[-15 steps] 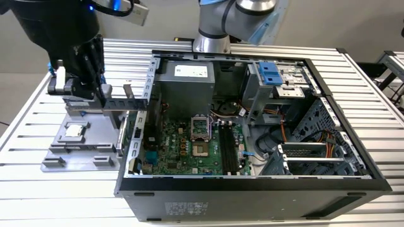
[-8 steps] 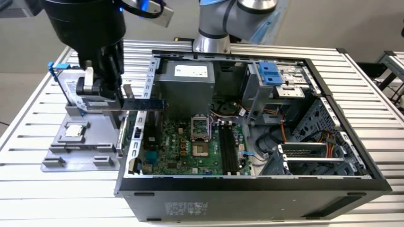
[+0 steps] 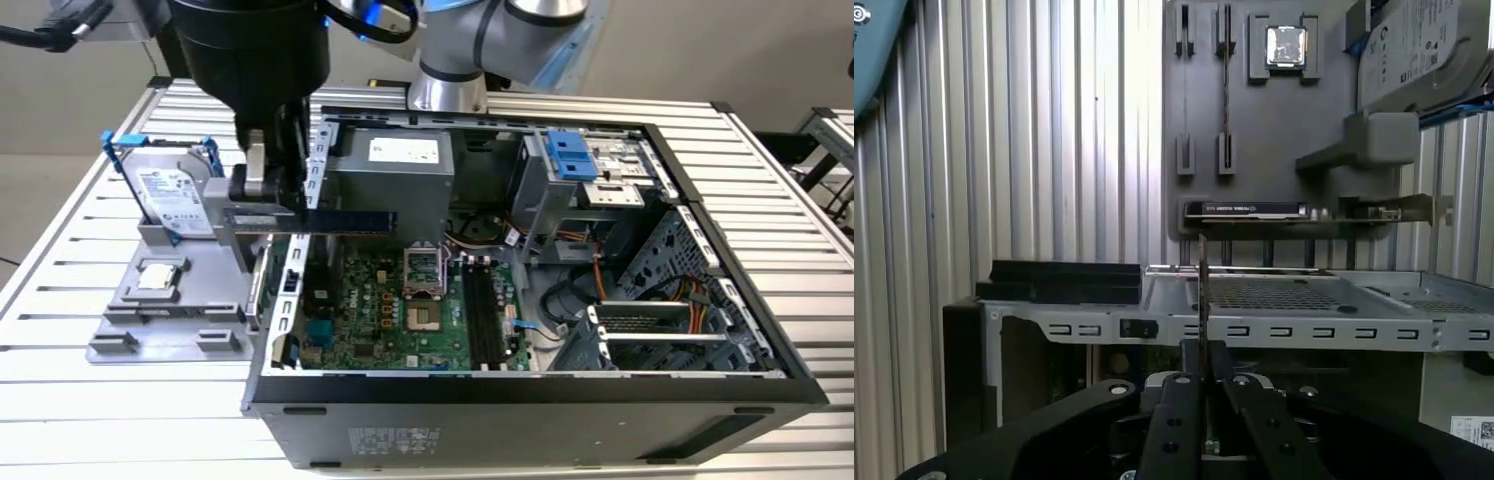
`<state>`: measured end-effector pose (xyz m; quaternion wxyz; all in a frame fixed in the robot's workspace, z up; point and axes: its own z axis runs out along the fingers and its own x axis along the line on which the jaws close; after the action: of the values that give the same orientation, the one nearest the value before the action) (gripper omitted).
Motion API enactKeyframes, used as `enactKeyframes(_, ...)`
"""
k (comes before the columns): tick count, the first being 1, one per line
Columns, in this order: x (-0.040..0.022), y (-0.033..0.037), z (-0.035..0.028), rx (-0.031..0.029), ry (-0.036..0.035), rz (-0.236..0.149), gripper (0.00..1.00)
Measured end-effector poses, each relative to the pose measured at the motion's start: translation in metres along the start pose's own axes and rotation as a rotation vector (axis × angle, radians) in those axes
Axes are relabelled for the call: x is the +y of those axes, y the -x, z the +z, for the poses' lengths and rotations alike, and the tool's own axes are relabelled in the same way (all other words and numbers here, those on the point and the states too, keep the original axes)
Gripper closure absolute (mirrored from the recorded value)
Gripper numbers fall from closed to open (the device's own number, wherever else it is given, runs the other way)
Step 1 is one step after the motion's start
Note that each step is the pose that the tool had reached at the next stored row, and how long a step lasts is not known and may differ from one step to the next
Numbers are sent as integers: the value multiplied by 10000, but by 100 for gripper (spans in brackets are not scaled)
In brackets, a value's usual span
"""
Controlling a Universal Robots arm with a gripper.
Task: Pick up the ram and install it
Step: 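Pick up the ram and move it above insertion slot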
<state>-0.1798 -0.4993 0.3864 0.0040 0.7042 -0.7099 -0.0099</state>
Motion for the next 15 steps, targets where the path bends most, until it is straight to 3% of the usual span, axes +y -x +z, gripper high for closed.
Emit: enactKeyframes(15,-681,5,-13,1,7,-1,100)
